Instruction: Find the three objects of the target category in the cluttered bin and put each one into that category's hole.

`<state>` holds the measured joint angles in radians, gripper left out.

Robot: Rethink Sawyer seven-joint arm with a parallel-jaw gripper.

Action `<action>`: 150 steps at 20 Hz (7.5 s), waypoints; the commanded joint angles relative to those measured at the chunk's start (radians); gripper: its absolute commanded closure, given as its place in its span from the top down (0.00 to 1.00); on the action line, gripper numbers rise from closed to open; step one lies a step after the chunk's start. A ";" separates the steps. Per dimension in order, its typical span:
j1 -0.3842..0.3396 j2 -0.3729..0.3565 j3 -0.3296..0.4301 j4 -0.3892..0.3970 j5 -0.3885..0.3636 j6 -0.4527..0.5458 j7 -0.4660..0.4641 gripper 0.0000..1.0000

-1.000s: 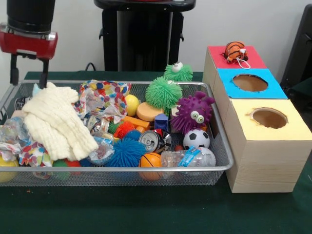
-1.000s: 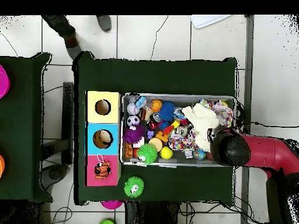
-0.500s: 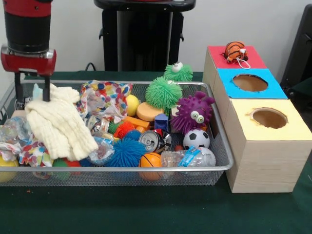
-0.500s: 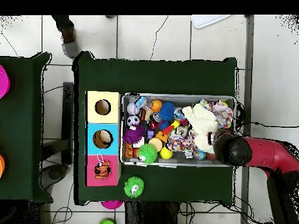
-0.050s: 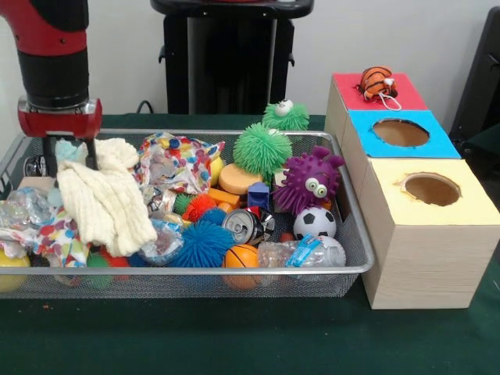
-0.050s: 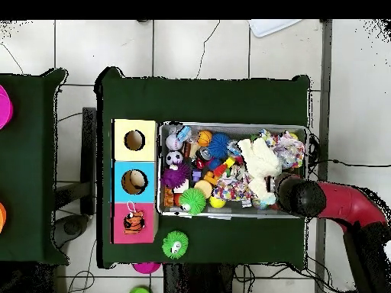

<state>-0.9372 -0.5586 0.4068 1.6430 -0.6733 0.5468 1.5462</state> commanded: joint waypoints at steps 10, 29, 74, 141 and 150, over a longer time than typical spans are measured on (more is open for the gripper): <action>-0.118 0.290 0.117 -0.049 0.030 -0.078 -0.091 1.00; -0.094 0.219 0.183 0.242 0.406 -0.143 0.218 0.00; 0.184 0.127 0.008 0.325 0.662 -0.370 0.195 1.00; 0.119 -0.123 -0.024 -0.215 0.158 -0.052 -0.129 1.00; 0.165 -0.089 -0.051 -0.261 0.131 -0.060 -0.065 1.00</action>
<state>-0.8045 -0.7157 0.2892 1.4266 -0.4814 0.5107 1.5467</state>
